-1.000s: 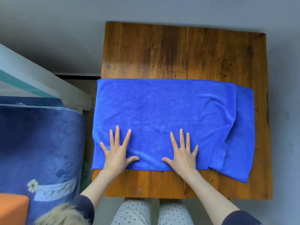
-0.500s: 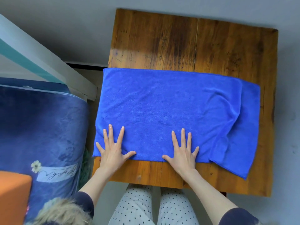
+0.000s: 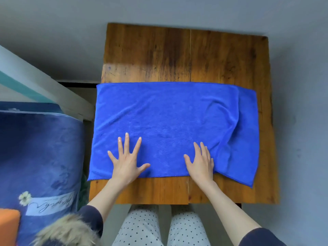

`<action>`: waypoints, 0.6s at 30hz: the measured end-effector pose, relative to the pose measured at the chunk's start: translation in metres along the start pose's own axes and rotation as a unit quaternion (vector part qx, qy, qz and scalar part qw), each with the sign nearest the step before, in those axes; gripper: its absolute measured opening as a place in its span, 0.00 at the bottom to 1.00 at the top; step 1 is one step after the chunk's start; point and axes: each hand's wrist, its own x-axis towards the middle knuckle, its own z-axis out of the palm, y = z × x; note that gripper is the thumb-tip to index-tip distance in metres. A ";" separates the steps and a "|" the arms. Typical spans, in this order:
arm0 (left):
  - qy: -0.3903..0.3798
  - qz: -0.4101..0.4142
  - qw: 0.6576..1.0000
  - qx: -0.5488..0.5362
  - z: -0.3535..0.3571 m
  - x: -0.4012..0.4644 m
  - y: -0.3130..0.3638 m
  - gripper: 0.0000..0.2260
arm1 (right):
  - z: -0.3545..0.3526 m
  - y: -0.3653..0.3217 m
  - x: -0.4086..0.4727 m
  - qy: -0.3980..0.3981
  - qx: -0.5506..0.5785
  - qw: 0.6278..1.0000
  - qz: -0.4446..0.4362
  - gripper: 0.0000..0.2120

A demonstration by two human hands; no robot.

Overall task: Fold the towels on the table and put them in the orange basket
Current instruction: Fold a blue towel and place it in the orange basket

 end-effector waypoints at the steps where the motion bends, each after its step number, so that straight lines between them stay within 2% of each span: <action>1: 0.002 0.016 1.000 0.008 -0.001 0.005 0.014 0.44 | -0.007 0.008 0.002 0.032 0.028 0.999 0.016 0.27; 4: 0.005 0.067 0.997 0.028 0.000 0.018 0.061 0.42 | -0.029 0.042 0.010 0.118 0.068 0.989 0.054 0.20; 8: 0.002 0.130 0.990 0.062 0.005 0.026 0.126 0.38 | -0.056 0.104 0.023 0.161 0.088 0.974 0.136 0.17; 14: -0.016 0.187 0.975 0.115 0.020 0.032 0.204 0.36 | -0.080 0.174 0.045 0.143 0.155 0.945 0.251 0.21; 16: -0.027 0.189 0.974 0.121 0.026 0.035 0.222 0.37 | -0.080 0.184 0.049 0.121 0.150 0.951 0.242 0.20; 18: -0.037 0.183 0.975 0.119 0.030 0.038 0.234 0.38 | -0.077 0.190 0.052 0.107 0.142 0.959 0.219 0.14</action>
